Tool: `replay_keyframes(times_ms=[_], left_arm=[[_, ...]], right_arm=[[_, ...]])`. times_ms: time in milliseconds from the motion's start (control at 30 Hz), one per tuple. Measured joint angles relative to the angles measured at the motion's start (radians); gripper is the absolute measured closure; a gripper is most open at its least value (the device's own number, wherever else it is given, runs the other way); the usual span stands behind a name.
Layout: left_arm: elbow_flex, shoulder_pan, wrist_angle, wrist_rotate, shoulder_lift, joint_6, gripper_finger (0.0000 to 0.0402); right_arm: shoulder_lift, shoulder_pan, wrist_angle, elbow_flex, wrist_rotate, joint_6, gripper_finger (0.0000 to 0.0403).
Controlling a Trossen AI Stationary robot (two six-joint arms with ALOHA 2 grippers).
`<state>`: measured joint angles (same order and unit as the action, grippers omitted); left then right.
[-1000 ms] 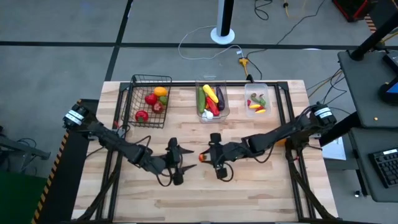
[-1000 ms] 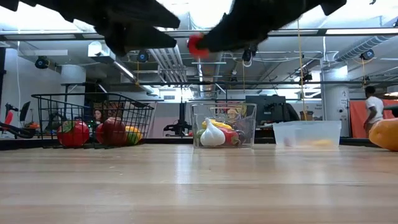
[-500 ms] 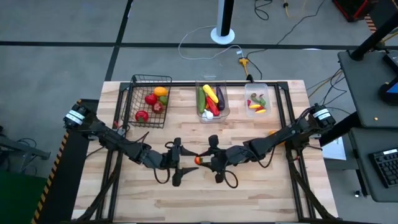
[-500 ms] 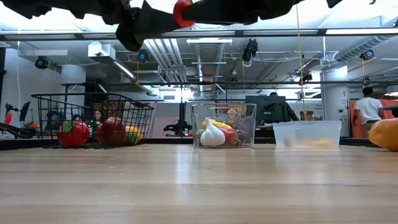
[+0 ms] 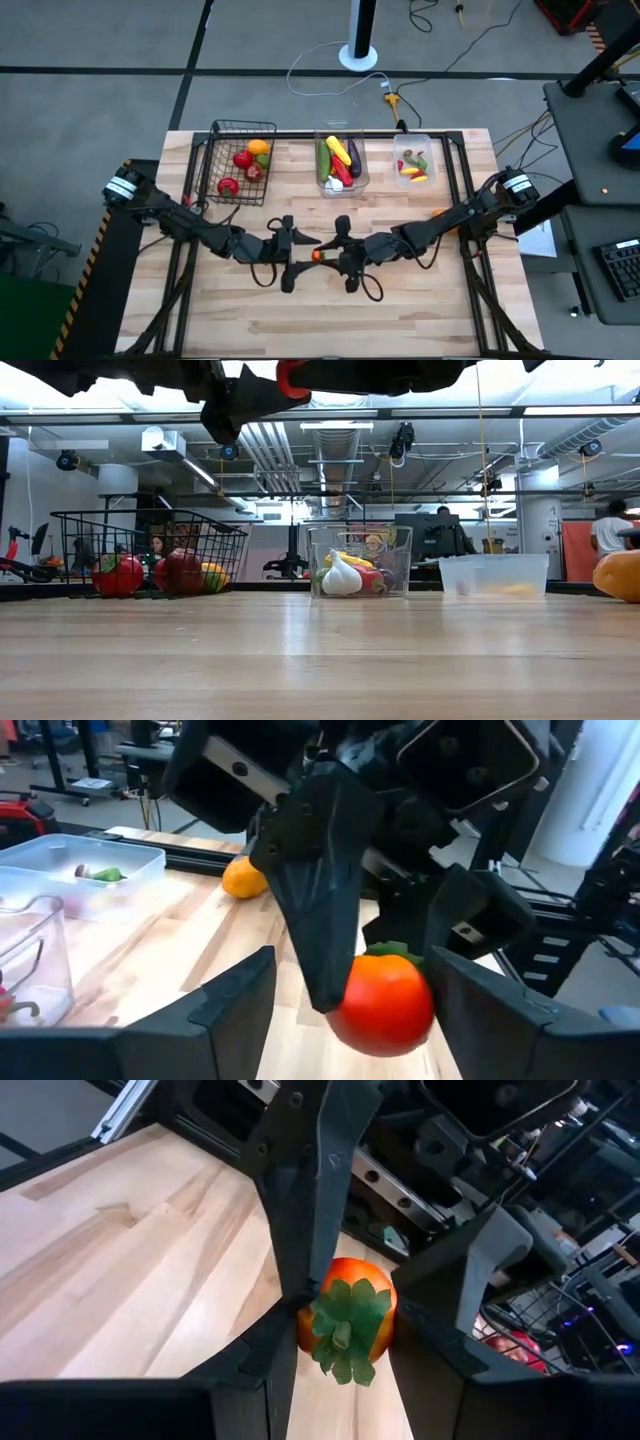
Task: Sort produce into baskets
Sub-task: Put the orange tomato into the black wire basket
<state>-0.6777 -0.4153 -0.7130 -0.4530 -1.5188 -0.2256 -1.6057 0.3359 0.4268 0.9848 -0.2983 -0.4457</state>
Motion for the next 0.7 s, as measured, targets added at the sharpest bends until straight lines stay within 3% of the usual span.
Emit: replay_keyframes(times_ms=[400,567,700], left_arm=[[0.0,0.003,0.004,-0.01,0.0,-0.059,0.0226],[0.0,0.016,0.001,-0.029,0.001,-0.107,0.0213],[0.0,0.019,-0.028,0.022,0.001,-0.103,0.0183]], right_arm=[[0.0,0.001,0.0,0.0,-0.039,-0.048,0.0271],[0.001,0.029,0.017,0.001,-0.147,-0.179,0.0271],[0.001,0.056,0.057,0.001,-0.208,-0.348,0.0277]])
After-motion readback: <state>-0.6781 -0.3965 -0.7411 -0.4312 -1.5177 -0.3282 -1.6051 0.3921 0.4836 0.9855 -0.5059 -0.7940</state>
